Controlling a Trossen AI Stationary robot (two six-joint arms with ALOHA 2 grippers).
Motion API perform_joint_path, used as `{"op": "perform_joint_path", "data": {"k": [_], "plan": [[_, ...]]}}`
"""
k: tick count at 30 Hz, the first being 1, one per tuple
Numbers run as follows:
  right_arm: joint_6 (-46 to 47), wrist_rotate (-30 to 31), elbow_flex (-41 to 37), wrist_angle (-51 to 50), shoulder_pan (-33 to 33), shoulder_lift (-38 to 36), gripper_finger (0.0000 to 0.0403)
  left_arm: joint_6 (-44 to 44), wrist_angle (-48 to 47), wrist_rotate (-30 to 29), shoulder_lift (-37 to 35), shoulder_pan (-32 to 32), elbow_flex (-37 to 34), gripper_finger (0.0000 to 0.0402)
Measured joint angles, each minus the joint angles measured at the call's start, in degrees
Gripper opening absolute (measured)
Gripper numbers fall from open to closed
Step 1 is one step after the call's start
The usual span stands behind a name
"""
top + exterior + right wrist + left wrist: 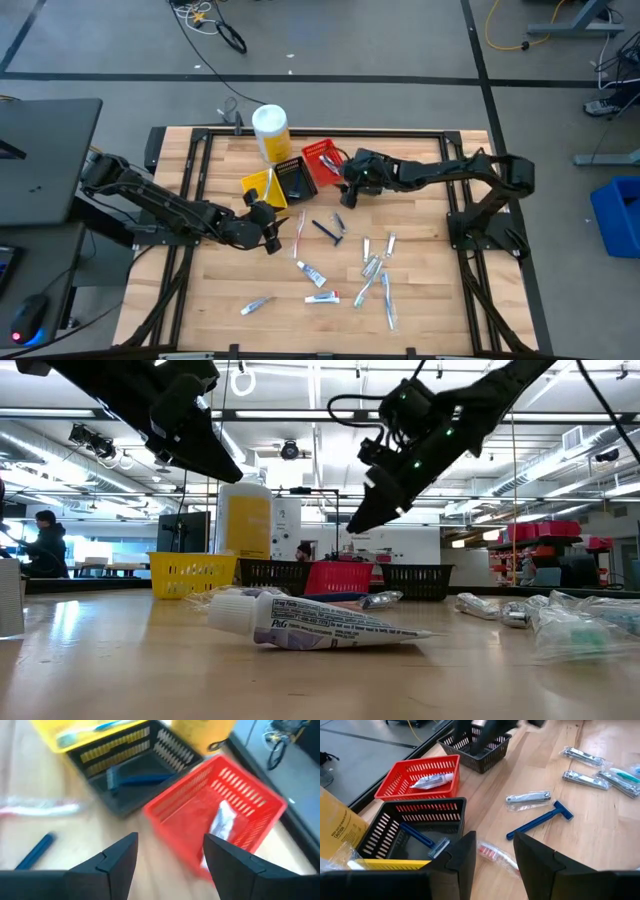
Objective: Pick & Place Travel size toiletries
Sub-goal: Put the silver nail cutter into the right black bin
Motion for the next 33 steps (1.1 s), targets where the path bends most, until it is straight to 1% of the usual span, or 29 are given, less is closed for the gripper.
{"op": "perform_joint_path", "data": {"k": [6, 11, 19, 21, 25, 33], "plan": [[0.09, 0.0, 0.0, -10.56, 5.35, -2.68, 0.022, -0.07, 0.03, -0.02, 0.0, 0.0, 0.0, 0.0142], [0.09, 0.0, -0.02, -15.8, 10.09, -2.98, 0.0217, -0.07, 0.16, -0.02, 0.0, 0.0, 0.0, 0.0142], [-0.99, -0.08, -0.02, -24.52, 17.71, -2.98, 0.0239, 0.23, 0.12, -0.02, 0.0, 0.0, 0.0, 0.0142], [-2.89, -1.7, -0.02, -26.21, 19.42, -2.98, 0.0244, 1.65, 0.27, -0.02, 0.0, 0.01, 0.0, 0.0142], [-8.75, -8.66, -0.02, -28.24, 22.47, -2.89, 0.0247, 3.61, 0.54, -0.04, 0.0, 0.0, 0.0, 0.0142], [-18.73, -8.89, -0.02, -30.51, 25.68, -2.85, 0.0232, 0.75, 0.49, -0.04, 0.0, 0.02, 0.0, 0.0142]]}}
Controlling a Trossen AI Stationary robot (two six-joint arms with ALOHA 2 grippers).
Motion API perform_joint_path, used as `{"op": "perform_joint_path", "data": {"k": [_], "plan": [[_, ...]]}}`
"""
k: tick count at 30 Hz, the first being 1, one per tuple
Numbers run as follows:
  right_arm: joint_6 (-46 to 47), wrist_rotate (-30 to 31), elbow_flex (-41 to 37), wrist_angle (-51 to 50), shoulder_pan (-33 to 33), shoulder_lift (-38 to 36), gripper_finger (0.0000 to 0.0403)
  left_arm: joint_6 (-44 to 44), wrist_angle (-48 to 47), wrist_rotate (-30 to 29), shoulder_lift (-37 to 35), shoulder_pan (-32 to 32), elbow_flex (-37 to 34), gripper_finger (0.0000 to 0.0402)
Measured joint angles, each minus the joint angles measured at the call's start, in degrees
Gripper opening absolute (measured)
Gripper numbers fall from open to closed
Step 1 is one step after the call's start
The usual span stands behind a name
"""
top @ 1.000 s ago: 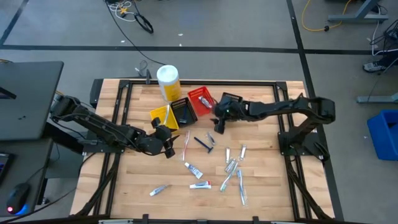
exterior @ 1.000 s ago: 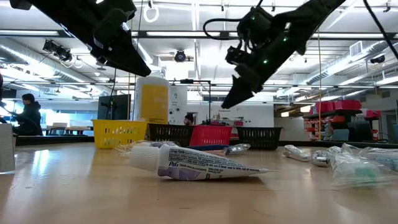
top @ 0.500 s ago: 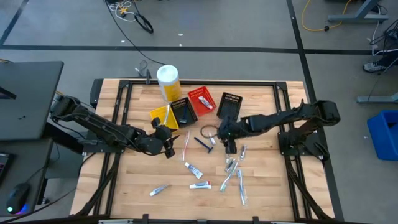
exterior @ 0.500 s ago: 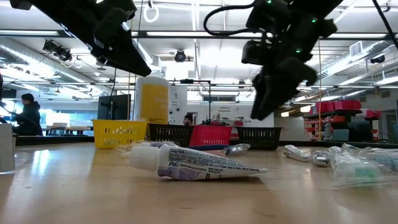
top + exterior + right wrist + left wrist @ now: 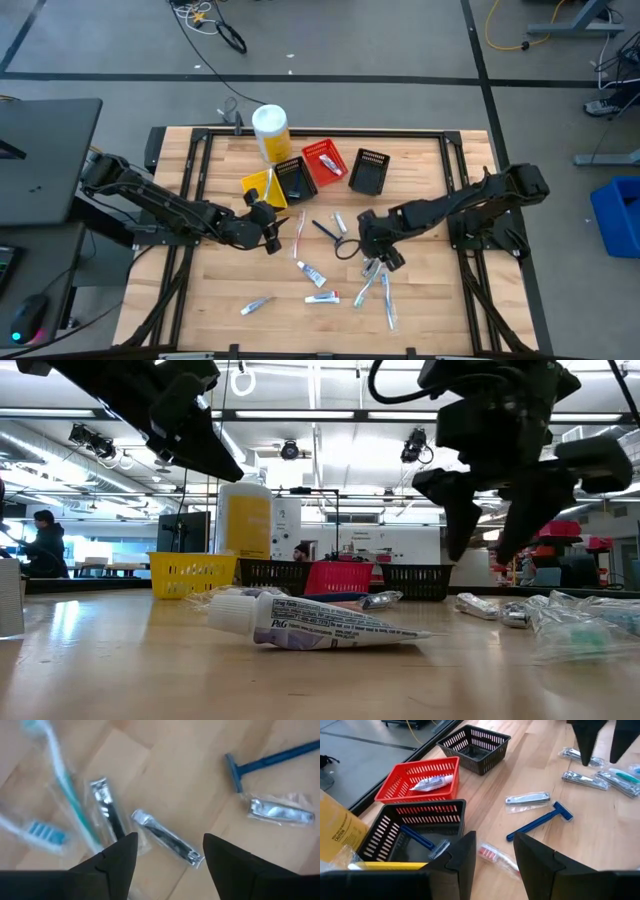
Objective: Pick & Place Travel size toiletries
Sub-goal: Put the silver nail cutter into the right black bin
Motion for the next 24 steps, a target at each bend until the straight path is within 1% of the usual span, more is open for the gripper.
{"op": "perform_joint_path", "data": {"k": [5, 12, 18, 24], "plan": [[-2.36, -0.07, 0.0, -0.71, 0.16, 0.0, 0.0229, -0.42, 0.0, 0.0, 0.0, -0.02, 0.0, 0.0142], [-4.95, -0.22, 0.0, -0.68, 0.14, 0.09, 0.024, -0.73, 0.0, 0.0, 0.0, -0.02, 0.0, 0.0142], [-6.65, -0.17, 0.0, 0.92, 0.03, 3.36, 0.0245, -0.75, -0.02, -0.01, 0.0, 0.0, 0.0, 0.0142], [-7.96, 4.9, 0.0, 2.79, -0.04, 7.38, 0.023, -0.64, -0.06, -0.02, 0.0, 0.0, 0.0, 0.0142]]}}
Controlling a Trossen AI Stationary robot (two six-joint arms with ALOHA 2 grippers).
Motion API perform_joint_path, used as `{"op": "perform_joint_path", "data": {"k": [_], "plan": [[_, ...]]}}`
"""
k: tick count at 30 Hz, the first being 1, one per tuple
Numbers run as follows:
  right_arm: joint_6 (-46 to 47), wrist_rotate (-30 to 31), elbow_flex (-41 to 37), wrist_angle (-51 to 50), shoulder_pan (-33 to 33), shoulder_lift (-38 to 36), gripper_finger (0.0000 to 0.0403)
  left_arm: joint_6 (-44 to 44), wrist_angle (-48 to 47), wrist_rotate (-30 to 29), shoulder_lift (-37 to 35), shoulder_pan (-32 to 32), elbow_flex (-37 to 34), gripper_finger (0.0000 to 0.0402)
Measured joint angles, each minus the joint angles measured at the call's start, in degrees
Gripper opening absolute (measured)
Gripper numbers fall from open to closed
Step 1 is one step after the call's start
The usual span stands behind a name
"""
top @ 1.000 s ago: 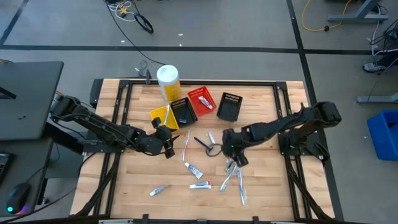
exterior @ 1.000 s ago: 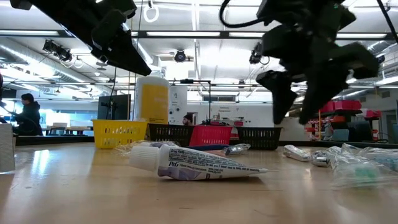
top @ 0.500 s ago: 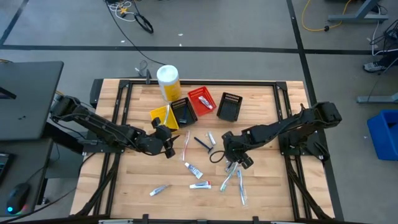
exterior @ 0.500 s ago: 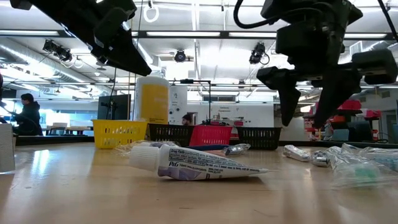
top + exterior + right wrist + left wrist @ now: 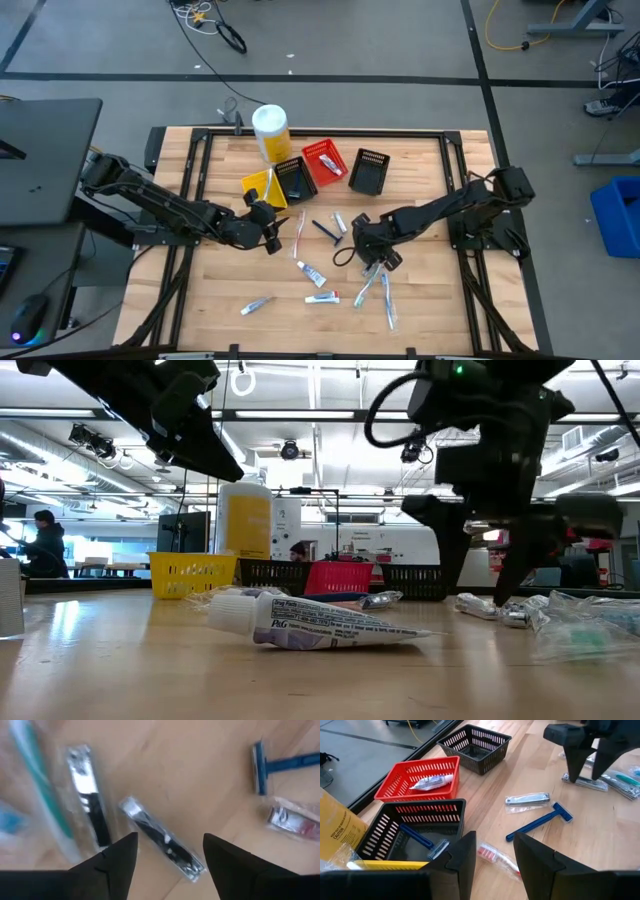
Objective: Pick & Place Travel size toiletries
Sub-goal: Put the silver nail cutter into the right black bin
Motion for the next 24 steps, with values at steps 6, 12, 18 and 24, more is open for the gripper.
{"op": "perform_joint_path", "data": {"k": [6, 12, 18, 24], "plan": [[-0.13, 1.01, 0.0, -0.58, -0.97, 0.99, 0.0206, 0.22, 0.02, 0.02, 0.0, -0.02, 0.01, 0.0142], [1.31, -3.46, 0.0, 1.49, -1.85, 0.99, 0.0178, 0.24, 0.02, 0.02, 0.0, -0.02, 0.02, 0.0142], [2.94, -4.69, 0.0, 2.09, -1.85, 0.99, 0.0142, 0.25, 0.0, 0.02, 0.0, -0.02, 0.01, 0.0142], [2.29, -4.46, 0.0, 2.51, -1.85, 1.9, 0.0126, 0.26, 0.01, 0.02, 0.0, -0.02, 0.01, 0.0142]]}}
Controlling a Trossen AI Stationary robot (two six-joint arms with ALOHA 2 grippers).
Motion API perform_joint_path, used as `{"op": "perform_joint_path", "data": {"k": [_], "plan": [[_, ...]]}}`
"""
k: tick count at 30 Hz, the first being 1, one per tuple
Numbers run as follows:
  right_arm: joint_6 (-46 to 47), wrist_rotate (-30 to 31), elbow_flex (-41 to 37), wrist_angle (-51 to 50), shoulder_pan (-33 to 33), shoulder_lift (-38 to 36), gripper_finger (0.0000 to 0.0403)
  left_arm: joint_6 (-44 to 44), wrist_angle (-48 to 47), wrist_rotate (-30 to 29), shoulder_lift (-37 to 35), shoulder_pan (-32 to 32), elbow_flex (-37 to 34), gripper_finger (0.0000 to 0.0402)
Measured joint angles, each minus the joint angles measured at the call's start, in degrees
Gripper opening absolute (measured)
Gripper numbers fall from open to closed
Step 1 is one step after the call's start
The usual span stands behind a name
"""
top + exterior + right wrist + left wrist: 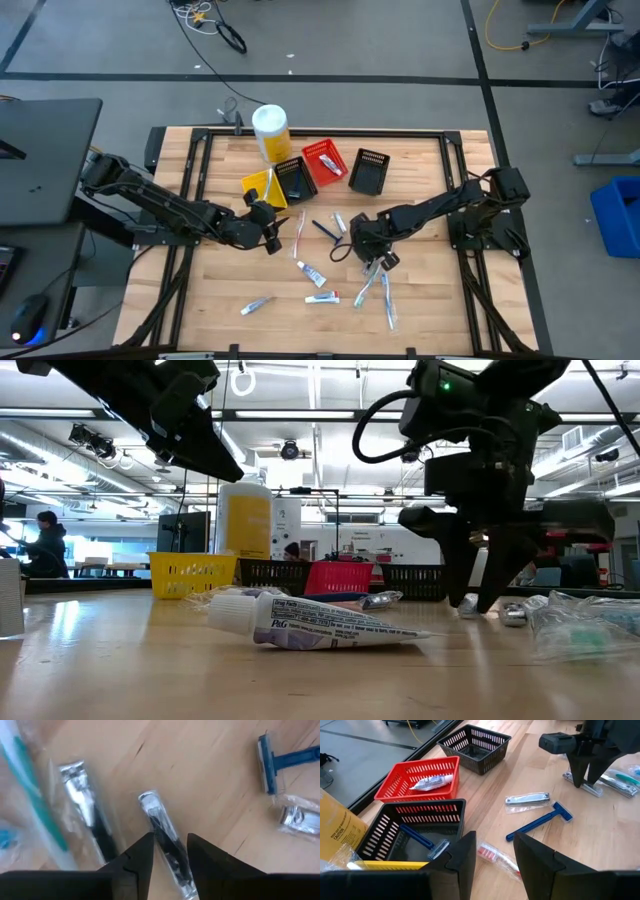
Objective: Pick & Place Travel size toiletries
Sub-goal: Put the silver nail cutter into the right black bin
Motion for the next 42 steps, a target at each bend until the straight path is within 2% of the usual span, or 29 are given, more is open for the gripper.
{"op": "perform_joint_path", "data": {"k": [9, 18, 24, 34, 42], "plan": [[-0.11, 2.04, 0.24, 0.47, -0.07, 2.06, 0.0137, 0.0, -0.08, 0.02, 0.02, 0.0, 0.01, 0.0142], [1.67, 0.13, 0.13, 0.49, -0.34, 2.28, 0.0088, 0.0, -0.03, 0.02, 0.02, 0.0, 0.01, 0.0142], [2.5, 0.32, -0.04, 0.42, -0.39, 0.68, 0.0075, 0.0, -0.01, 0.02, 0.02, 0.0, 0.01, 0.0142], [2.92, 9.49, -0.17, -0.56, -1.38, -8.47, 0.0072, -0.03, 0.04, 0.02, 0.02, 0.0, 0.01, 0.0142], [4.6, 15.81, -0.11, -2.15, -9.66, -16.16, 0.0071, -0.28, 0.06, 0.01, 0.02, 0.01, 0.01, 0.0142]]}}
